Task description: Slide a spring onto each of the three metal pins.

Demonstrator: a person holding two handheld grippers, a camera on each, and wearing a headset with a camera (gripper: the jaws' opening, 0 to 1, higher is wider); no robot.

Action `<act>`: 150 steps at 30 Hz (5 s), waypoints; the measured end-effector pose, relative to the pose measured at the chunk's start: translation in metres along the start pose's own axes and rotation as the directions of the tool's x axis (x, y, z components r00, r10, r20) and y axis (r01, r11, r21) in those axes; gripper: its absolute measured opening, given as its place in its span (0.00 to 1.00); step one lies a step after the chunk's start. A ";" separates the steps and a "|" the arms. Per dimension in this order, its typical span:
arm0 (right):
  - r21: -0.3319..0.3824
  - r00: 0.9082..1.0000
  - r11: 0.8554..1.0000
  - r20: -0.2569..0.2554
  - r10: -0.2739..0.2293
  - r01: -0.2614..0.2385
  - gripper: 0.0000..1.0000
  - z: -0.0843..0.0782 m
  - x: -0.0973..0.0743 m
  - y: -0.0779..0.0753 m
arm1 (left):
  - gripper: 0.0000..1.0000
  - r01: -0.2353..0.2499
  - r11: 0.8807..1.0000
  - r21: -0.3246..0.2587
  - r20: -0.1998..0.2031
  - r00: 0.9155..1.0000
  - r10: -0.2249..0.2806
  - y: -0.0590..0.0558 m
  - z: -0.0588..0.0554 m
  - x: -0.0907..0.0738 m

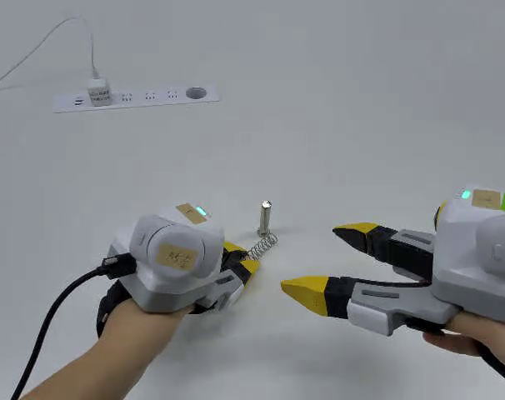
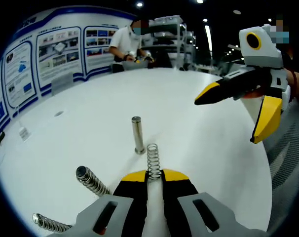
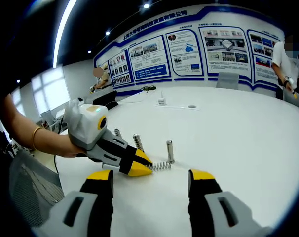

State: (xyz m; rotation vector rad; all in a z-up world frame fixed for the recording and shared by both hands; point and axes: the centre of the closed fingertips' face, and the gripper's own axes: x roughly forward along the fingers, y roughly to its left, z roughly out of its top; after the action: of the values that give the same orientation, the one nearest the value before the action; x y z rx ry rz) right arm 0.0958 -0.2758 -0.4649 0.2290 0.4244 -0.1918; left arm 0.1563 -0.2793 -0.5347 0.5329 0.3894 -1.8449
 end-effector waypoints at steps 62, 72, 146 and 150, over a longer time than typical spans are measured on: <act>0.435 0.966 0.863 0.135 0.220 -0.258 0.25 0.027 0.030 0.058 | 0.10 0.100 0.992 -0.082 0.344 0.937 -0.066 -0.036 0.037 -0.099; 0.492 0.953 0.817 0.178 0.244 -0.301 0.15 0.033 0.029 0.063 | 0.11 0.101 0.991 -0.085 0.357 0.932 -0.064 -0.036 0.041 -0.103; -0.058 0.989 0.996 0.137 -0.052 0.060 0.12 0.069 0.063 -0.026 | 0.70 -0.195 0.958 -0.210 0.139 0.964 0.227 0.018 -0.002 -0.131; -0.063 0.990 0.996 0.127 -0.061 0.070 0.12 0.066 0.066 -0.029 | 0.73 -0.204 0.953 -0.225 0.133 0.962 0.237 0.020 -0.004 -0.132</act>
State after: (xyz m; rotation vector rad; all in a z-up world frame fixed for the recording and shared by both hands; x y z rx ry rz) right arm 0.1735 -0.3292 -0.4392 0.1362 0.3137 -0.2546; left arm 0.2126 -0.1788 -0.4674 0.2697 0.3943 -1.5942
